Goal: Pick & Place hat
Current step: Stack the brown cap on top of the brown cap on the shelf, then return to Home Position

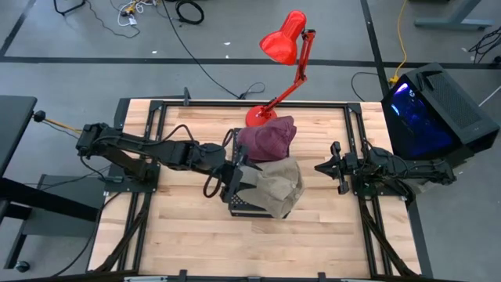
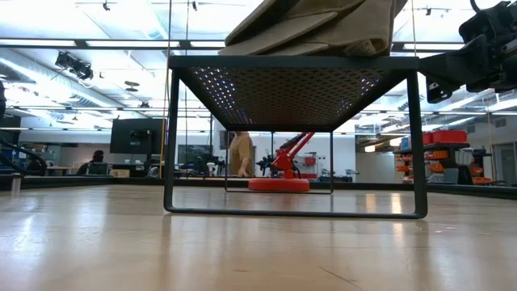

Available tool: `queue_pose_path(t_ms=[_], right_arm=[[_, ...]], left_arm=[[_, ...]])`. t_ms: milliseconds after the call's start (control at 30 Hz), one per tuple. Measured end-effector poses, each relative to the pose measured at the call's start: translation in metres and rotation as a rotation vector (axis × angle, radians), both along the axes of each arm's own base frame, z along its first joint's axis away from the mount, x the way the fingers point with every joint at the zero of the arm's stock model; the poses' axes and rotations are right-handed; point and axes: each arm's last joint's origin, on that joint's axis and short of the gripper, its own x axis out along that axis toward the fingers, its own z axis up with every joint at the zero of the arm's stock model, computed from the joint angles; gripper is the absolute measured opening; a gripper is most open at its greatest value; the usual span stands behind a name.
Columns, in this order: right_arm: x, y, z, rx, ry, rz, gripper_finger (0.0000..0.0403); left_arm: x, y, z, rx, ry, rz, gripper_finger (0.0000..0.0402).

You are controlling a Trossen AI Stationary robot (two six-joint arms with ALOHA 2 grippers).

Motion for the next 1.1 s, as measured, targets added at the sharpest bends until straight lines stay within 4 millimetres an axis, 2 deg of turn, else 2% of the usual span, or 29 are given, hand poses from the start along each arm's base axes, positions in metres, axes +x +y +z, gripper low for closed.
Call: queue_pose_path(t_ms=[100, 200, 400, 600, 767, 933, 1100], right_arm=[[0.000, 0.000, 0.000, 0.000, 0.000, 0.000, 0.0027], [0.000, 0.000, 0.000, 0.000, 0.000, 0.000, 0.0027], [0.000, 0.000, 0.000, 0.000, 0.000, -0.001, 0.0027], [0.000, 0.000, 0.000, 0.000, 0.000, 0.000, 0.0027], [0.000, 0.000, 0.000, 0.000, 0.001, -0.001, 0.0027], [0.000, 0.000, 0.000, 0.000, 0.000, -0.001, 0.0027], [0.000, 0.000, 0.000, 0.000, 0.001, 0.000, 0.0027]], left_arm=[[-0.002, 0.001, 0.001, 0.008, 0.001, 0.021, 0.0294], [-0.003, 0.002, 0.004, 0.017, -0.013, 0.051, 0.0303], [-0.010, 0.004, 0.008, 0.018, 0.000, 0.065, 0.0304], [-0.018, 0.005, 0.023, -0.046, 0.039, 0.093, 0.0304], [-0.034, 0.008, 0.037, -0.108, 0.044, 0.120, 0.0302], [-0.049, 0.013, 0.046, -0.158, 0.045, 0.150, 0.0273], [-0.062, 0.016, 0.052, -0.151, 0.044, 0.188, 0.0210]])
